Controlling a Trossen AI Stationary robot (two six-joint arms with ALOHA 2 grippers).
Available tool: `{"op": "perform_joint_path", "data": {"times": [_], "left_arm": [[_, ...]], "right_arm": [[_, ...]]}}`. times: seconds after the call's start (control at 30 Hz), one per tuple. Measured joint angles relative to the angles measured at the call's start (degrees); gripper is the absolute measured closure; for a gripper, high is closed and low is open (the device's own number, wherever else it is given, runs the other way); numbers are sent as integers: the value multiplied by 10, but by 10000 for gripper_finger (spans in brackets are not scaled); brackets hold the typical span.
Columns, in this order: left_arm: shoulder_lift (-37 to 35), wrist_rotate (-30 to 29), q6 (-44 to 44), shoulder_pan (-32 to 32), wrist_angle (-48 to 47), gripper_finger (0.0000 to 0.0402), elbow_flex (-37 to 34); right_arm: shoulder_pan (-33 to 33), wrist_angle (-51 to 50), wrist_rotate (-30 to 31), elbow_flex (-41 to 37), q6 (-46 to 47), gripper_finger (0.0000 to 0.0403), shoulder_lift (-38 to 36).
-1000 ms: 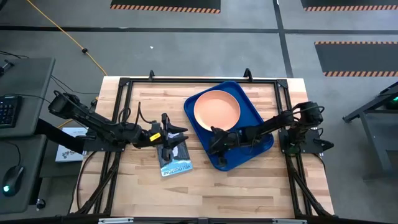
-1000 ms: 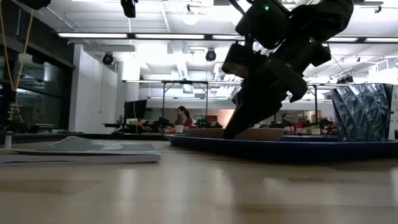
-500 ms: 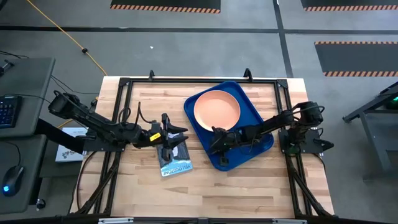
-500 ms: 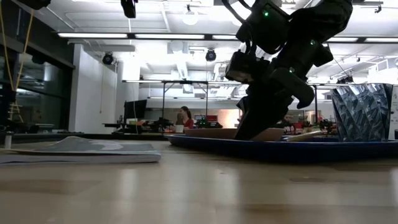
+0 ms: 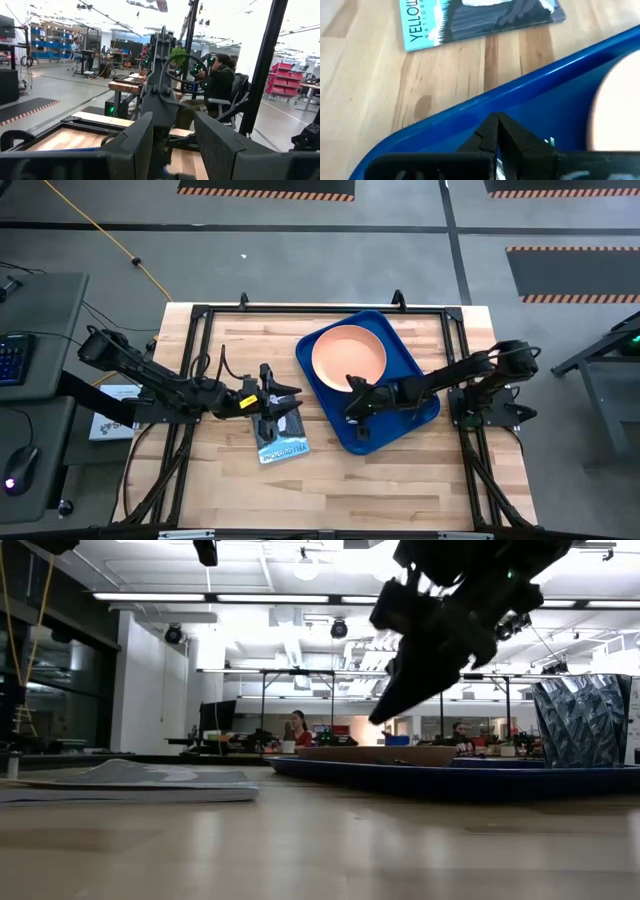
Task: Pick and place plate/cup/fork/spoon on tray
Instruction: Put the yellow spoon on the right side of the iridescent fork on the blue tray, then return to Home Position
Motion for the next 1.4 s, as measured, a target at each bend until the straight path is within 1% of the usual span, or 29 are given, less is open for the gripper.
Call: {"op": "perform_joint_path", "data": {"times": [0.1, 0.17, 0.27, 0.47, 0.83, 1.2, 1.33, 1.4], "left_arm": [[0, 0, 1, 0, 1, 268, 0], [0, 0, 2, 0, 3, 268, 0], [0, 0, -2, 0, 3, 268, 0], [0, 0, 2, 0, 3, 268, 0], [0, 0, -3, 0, 1, 268, 0], [0, 0, 6, 0, 1, 268, 0], [-8, 0, 8, 0, 0, 268, 0], [-11, 0, 15, 0, -1, 268, 0]], "right_arm": [[0, 4, -4, 0, 1, 403, -16], [0, 7, -17, 0, 2, 403, -18], [1, 11, -33, 0, 8, 403, 0], [0, 26, -33, 0, 13, 403, 48], [0, 5, -33, 0, 13, 403, 51], [0, -22, -21, 0, 2, 403, 46], [0, -24, -9, 0, -12, 403, 22], [0, -28, 1, 0, -21, 403, -4]]}}
